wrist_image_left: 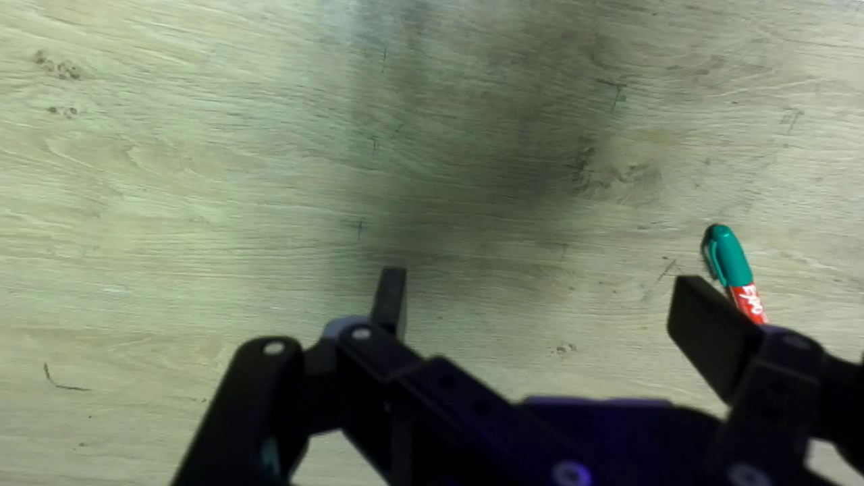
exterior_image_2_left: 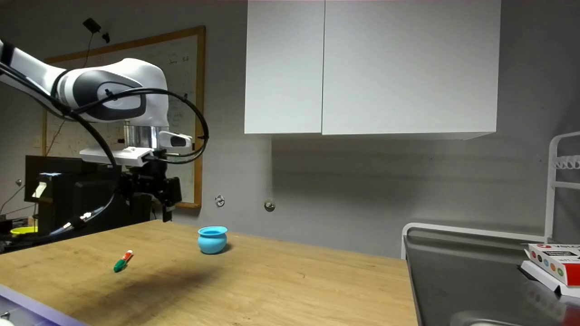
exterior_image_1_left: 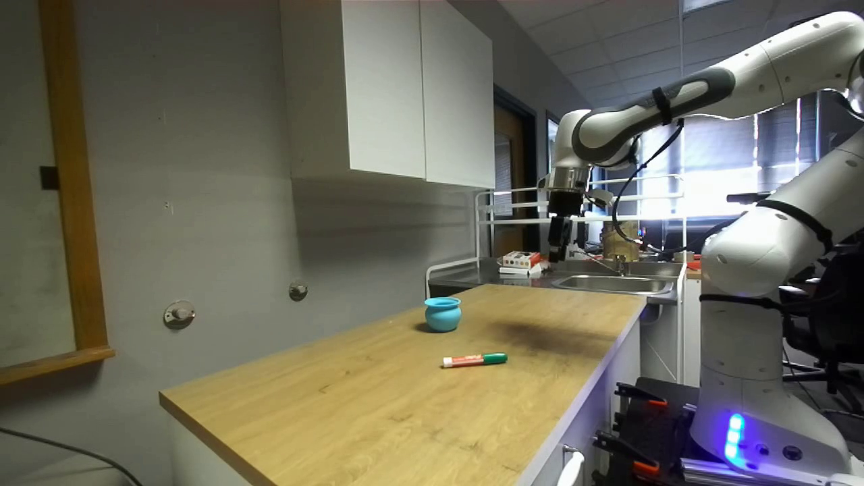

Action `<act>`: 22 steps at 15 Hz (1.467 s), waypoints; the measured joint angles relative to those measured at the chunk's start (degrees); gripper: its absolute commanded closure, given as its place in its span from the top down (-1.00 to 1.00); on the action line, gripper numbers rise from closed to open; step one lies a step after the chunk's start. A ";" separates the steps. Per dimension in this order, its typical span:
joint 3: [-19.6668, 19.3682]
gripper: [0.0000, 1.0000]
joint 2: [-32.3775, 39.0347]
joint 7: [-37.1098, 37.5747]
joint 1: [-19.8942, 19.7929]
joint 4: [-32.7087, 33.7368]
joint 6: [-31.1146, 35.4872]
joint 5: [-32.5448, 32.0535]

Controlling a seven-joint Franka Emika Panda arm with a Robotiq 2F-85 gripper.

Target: Put the pen in the blue bowl

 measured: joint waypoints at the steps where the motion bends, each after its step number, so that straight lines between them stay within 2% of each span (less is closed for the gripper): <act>1: 0.14 1.00 0.08 0.01 0.00 0.04 0.00 0.00; 7: 4.22 1.00 1.85 0.53 1.31 0.22 1.58 -0.02; 15: 14.97 1.00 12.04 1.89 8.90 2.90 6.44 -1.37; 22: 16.36 1.00 26.02 -3.77 16.47 9.77 9.22 -1.02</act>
